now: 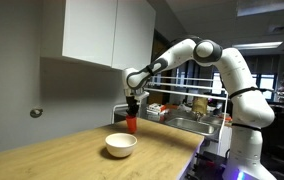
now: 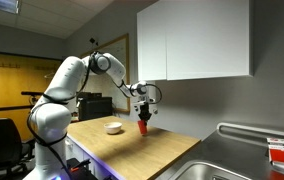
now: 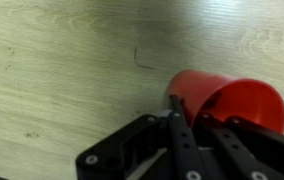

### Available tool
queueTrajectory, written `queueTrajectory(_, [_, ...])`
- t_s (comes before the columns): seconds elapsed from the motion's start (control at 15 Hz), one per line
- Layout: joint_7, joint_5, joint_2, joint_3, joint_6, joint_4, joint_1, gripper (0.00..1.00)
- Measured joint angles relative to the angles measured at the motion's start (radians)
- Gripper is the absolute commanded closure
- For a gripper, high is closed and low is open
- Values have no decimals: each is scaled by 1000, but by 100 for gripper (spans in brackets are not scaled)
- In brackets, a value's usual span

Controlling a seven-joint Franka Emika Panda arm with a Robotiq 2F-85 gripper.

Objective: Pick up the orange cup and pour some contents into the white bowl.

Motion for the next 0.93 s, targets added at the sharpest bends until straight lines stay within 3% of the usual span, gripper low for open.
queueTrajectory(0.4, [120, -209, -175, 34, 37, -223, 98, 98])
queueTrajectory(0.93, [422, -447, -250, 182, 55, -376, 225, 98])
